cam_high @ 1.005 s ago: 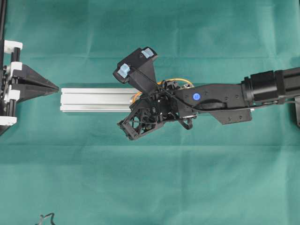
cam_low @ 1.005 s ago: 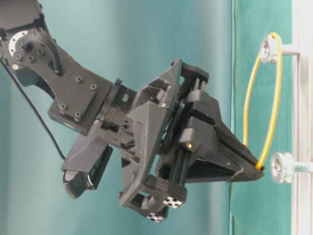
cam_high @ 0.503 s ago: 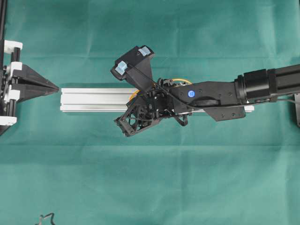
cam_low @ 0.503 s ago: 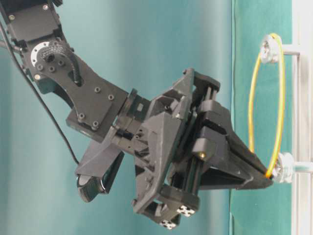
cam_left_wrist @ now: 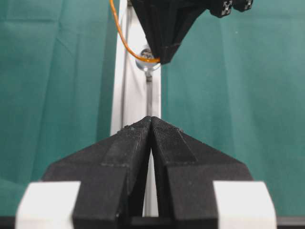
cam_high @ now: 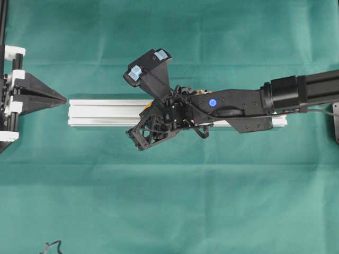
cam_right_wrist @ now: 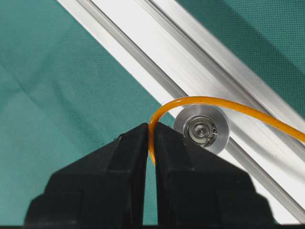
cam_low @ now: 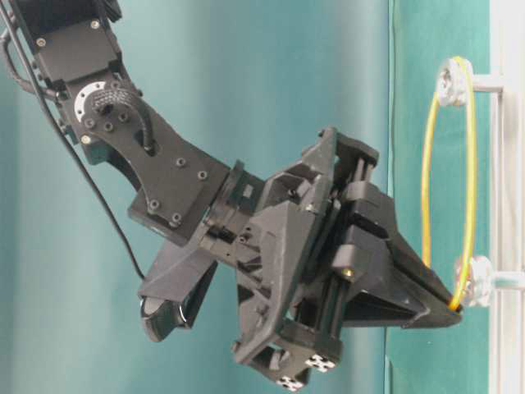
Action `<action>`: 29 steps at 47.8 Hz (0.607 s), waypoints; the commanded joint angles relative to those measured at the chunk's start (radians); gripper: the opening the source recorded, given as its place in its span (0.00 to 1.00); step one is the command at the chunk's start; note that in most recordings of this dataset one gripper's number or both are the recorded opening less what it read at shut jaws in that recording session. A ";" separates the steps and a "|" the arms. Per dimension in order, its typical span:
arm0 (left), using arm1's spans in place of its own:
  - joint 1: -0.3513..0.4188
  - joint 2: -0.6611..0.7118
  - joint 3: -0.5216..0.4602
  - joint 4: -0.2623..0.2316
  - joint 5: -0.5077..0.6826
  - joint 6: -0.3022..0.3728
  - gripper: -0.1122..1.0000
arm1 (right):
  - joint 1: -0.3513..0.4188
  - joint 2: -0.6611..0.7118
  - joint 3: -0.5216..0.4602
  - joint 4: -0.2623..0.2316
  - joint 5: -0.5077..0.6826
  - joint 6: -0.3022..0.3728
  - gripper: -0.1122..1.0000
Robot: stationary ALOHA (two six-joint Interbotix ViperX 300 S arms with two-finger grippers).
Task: Hook the rubber onto the shaft.
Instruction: 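Stretch the band leftward along the rail toward the left pulley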
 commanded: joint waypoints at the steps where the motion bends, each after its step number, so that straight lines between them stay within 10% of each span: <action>1: 0.000 0.005 -0.029 0.002 -0.006 0.000 0.10 | -0.002 -0.017 -0.028 -0.003 -0.018 -0.002 0.16; 29: -0.002 0.009 -0.029 0.003 -0.006 0.000 0.10 | -0.021 0.005 -0.028 -0.023 -0.031 -0.002 0.16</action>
